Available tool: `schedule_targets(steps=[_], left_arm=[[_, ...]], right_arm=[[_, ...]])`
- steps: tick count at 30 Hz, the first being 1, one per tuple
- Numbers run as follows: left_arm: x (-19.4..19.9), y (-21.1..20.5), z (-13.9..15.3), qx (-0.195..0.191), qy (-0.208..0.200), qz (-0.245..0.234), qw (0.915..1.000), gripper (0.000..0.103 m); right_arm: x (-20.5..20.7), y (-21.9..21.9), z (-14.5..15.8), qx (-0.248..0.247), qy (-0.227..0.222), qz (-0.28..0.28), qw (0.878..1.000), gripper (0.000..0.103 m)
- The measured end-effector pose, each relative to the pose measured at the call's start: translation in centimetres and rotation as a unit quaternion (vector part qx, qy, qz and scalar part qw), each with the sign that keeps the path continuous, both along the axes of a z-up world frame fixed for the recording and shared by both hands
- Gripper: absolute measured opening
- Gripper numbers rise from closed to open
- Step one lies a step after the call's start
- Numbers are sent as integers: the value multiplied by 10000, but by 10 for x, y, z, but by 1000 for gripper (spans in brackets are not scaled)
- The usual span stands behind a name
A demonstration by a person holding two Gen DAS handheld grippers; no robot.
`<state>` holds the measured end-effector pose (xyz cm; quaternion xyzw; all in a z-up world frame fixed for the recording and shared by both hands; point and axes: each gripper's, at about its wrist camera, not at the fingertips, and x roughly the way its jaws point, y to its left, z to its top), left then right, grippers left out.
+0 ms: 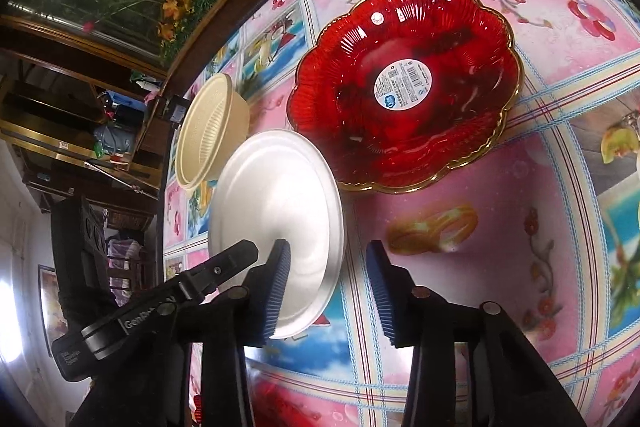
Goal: Organize plates and bowls
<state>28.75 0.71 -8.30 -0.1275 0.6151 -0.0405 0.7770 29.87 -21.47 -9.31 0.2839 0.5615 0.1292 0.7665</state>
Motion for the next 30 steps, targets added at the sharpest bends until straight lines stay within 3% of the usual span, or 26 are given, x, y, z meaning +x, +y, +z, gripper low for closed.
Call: schedule_targets(steps=[1, 3, 4, 6, 16, 30], left_arm=[[0, 0, -1, 2, 18, 2, 10000, 25], [0, -2, -2, -13, -7, -70, 10000, 18], [-1, -3, -2, -5, -24, -102, 9999, 11], [-4, -6, 1, 75, -61, -148, 9998, 11], [-37, -1, 28, 165, -387, -238, 9988, 12], [-136, 6, 78, 625, -1468, -35, 9872, 12]], right_arm=[[1, 1, -1, -54, 14, 8, 10000, 24], [0, 4, -3, -116, 53, 60, 9999, 14], [0, 7, -3, -122, 40, 114, 9999, 12], [-2, 11, -2, -138, -1, 169, 9998, 9], [-22, 16, 17, -207, -257, 299, 9990, 9], [-103, 36, 64, -329, -990, 687, 9922, 9]])
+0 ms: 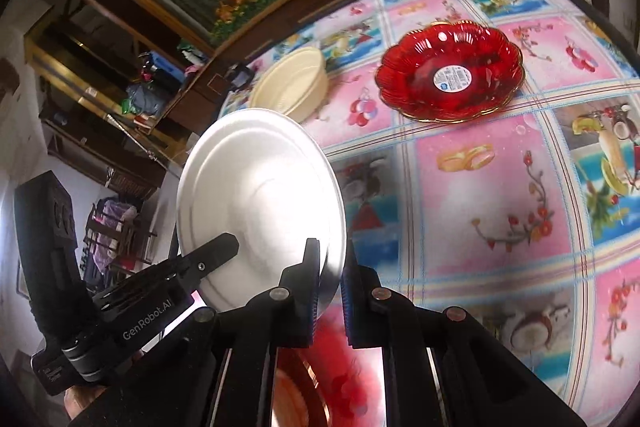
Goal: Organize plates and bowls
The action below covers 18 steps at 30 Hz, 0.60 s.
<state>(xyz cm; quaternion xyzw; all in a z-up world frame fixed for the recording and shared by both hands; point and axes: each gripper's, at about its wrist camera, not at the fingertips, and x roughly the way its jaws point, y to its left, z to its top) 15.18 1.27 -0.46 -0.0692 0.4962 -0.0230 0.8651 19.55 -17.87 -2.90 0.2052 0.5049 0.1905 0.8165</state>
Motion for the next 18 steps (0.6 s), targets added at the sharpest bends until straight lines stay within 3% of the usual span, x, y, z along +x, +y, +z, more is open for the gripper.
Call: schedule_targets(steps=[18], left_arm=[[-78, 9, 17, 221, -854, 330, 9956, 12]], right_arm=[[-66, 20, 25, -136, -571, 262, 9979, 10]])
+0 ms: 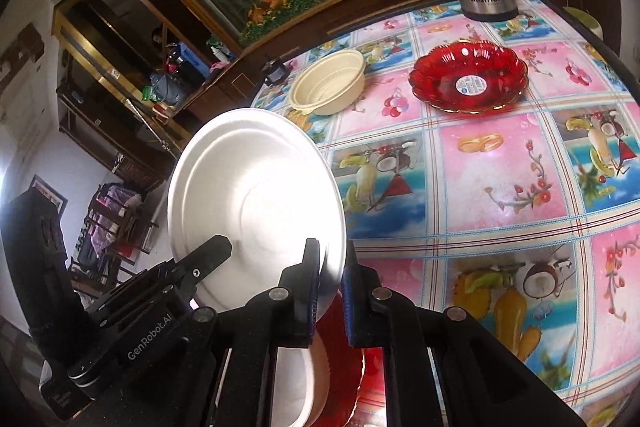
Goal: Organize plates and bowls
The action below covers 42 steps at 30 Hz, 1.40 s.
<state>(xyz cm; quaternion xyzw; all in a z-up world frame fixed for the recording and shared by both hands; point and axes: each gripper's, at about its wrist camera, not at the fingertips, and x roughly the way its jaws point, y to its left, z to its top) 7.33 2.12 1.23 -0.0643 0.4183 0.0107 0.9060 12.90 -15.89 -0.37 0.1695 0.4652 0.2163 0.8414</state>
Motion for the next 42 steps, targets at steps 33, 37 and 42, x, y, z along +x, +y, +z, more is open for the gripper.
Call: schedule_targets(steps=[33, 37, 42], left_arm=[[-55, 17, 12, 291, -581, 433, 9969, 13], [-57, 17, 13, 303, -601, 442, 9968, 13], [-62, 16, 14, 327, -620, 463, 9965, 13]], right_arm=[[-39, 29, 20, -116, -498, 415, 9978, 10], [-41, 29, 21, -124, -519, 419, 9977, 10], [-45, 30, 24, -140, -541, 440, 9975, 10]])
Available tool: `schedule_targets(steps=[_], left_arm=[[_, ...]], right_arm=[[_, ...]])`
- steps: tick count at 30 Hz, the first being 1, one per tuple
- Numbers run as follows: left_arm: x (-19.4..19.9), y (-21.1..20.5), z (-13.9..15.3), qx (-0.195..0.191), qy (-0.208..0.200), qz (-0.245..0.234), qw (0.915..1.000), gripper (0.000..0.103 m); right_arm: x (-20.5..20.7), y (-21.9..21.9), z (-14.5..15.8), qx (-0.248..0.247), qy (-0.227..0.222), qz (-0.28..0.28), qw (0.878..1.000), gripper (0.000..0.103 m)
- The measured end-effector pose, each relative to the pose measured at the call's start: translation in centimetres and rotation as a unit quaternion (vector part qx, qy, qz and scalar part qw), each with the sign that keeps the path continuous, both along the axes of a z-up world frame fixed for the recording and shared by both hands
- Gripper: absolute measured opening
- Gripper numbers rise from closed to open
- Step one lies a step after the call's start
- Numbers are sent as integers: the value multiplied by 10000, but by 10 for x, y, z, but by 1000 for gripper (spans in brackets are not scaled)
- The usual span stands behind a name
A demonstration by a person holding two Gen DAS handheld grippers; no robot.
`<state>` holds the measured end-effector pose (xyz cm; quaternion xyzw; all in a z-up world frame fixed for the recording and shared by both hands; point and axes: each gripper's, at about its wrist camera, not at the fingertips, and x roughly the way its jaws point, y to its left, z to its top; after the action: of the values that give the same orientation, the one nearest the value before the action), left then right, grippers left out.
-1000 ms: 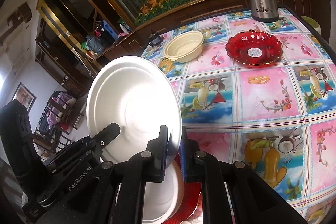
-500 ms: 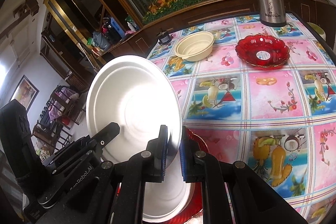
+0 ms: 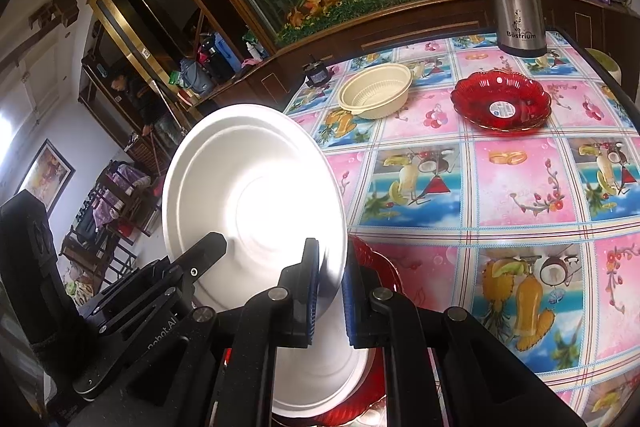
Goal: Organize plates and bowls
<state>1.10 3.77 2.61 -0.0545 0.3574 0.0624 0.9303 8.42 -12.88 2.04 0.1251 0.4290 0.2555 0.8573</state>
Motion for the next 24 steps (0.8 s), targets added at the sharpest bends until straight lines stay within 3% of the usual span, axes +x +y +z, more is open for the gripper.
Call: schedule_targets(steps=[24], left_arm=[[-23, 2, -2, -2, 38, 74, 10000, 13]], right_arm=[[-20, 2, -3, -54, 0, 68, 10000, 10]])
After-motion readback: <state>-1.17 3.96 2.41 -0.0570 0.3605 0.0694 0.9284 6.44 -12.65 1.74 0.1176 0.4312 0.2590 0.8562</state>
